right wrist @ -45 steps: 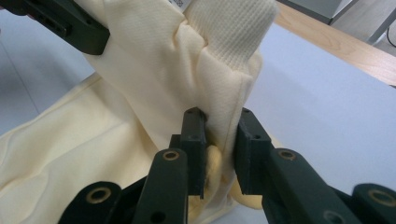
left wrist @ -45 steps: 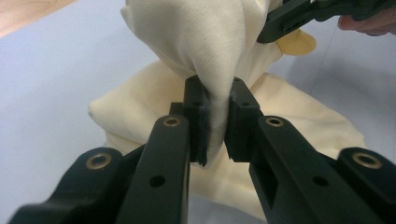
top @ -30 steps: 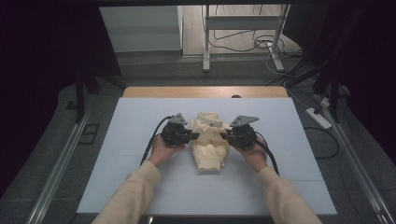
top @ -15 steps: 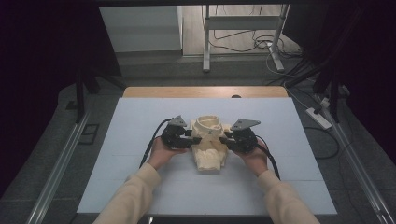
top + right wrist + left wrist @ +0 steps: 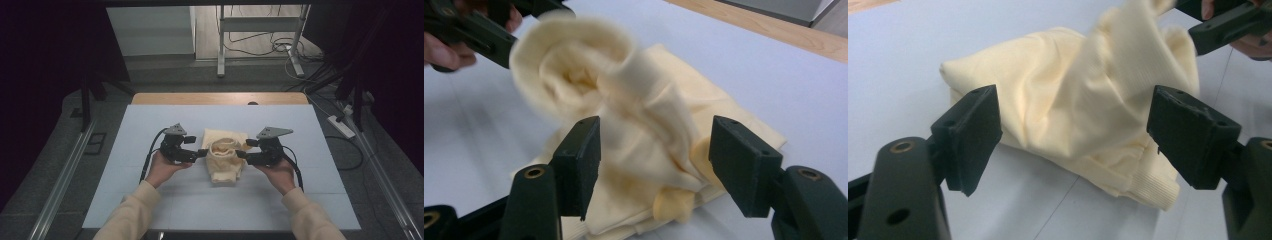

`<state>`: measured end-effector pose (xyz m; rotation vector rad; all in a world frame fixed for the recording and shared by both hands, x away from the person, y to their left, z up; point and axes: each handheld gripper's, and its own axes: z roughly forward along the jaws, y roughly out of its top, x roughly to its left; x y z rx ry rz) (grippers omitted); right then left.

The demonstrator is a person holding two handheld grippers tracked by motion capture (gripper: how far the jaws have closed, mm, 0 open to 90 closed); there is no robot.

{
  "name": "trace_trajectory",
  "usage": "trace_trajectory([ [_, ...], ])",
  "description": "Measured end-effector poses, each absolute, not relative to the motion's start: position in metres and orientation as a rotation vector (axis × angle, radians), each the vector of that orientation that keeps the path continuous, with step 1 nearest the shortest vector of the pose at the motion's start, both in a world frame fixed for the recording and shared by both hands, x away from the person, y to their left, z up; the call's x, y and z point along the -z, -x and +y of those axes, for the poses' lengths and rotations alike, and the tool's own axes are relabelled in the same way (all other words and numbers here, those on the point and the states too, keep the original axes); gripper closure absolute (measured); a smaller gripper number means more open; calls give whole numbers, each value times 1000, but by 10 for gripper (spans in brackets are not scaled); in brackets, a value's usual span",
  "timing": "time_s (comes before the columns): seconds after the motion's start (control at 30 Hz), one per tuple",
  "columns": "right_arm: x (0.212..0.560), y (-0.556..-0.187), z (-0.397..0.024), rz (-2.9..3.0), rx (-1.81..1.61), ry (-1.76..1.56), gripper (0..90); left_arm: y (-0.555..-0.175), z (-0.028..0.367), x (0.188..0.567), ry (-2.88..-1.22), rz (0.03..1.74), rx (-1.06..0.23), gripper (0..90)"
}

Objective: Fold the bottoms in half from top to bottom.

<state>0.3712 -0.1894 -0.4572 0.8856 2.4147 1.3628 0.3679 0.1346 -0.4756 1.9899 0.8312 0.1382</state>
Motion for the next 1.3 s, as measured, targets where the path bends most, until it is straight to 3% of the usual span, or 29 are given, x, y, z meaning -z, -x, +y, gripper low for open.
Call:
trace_trajectory([
  [0.33,449,-372,-189,2449,-1365,-870,377,-369,135,472,-1985,831,-165,230],
  [0.5,447,-375,-185,2462,-1387,-877,428,-369,136,471,-1975,831,-159,230],
  [0.57,445,-376,-181,2464,-1370,-871,504,-369,135,472,-1982,833,-158,230],
  [0.67,443,-380,-173,2502,-1361,-863,703,-368,134,472,-1994,826,-161,231],
  [0.77,445,-381,-160,2558,-1307,-827,825,-368,133,471,-2000,818,-160,232],
  [0.87,451,-378,-148,2614,-1264,-778,891,-367,131,472,-2010,813,-157,232],
  [1.3,486,-352,-141,2713,-1051,-743,893,-364,128,476,-2032,814,-145,232],
])
